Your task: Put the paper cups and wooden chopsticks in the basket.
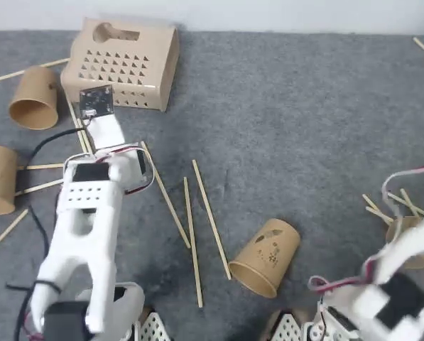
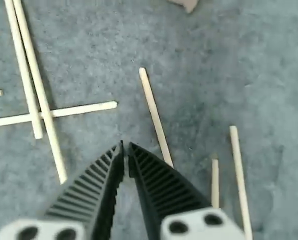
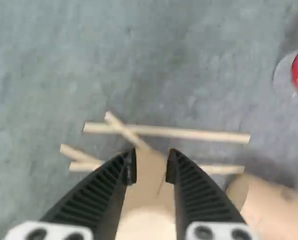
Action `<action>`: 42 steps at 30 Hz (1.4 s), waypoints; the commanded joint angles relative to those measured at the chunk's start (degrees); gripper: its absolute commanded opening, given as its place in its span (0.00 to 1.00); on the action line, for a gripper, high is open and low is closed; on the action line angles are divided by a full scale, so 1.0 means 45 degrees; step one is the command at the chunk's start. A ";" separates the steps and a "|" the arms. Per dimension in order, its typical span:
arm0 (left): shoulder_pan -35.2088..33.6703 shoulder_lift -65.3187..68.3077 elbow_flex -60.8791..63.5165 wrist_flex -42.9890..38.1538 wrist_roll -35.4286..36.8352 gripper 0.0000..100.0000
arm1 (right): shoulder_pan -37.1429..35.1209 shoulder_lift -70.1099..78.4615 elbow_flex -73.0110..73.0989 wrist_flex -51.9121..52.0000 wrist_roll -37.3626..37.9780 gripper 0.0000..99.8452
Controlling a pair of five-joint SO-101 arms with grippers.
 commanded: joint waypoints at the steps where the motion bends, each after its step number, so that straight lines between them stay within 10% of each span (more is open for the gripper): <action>1: 0.0059 0.0625 -0.0029 -0.0918 0.0176 0.01 | 0.0068 0.2491 -0.4044 0.0107 -0.0117 0.12; 20: 0.0039 0.1739 0.0283 -0.2540 0.0117 0.01 | -0.0107 1.6381 -1.9575 0.2706 -0.0020 0.12; 29: -0.1582 0.1700 -0.0674 -0.2286 0.0137 0.01 | 0.0068 1.4545 -1.7602 0.4933 -0.0098 0.12; 42: -0.3712 0.1836 -0.5929 0.2266 0.0215 0.01 | 0.0361 0.4151 -0.4591 0.4777 0.0508 0.12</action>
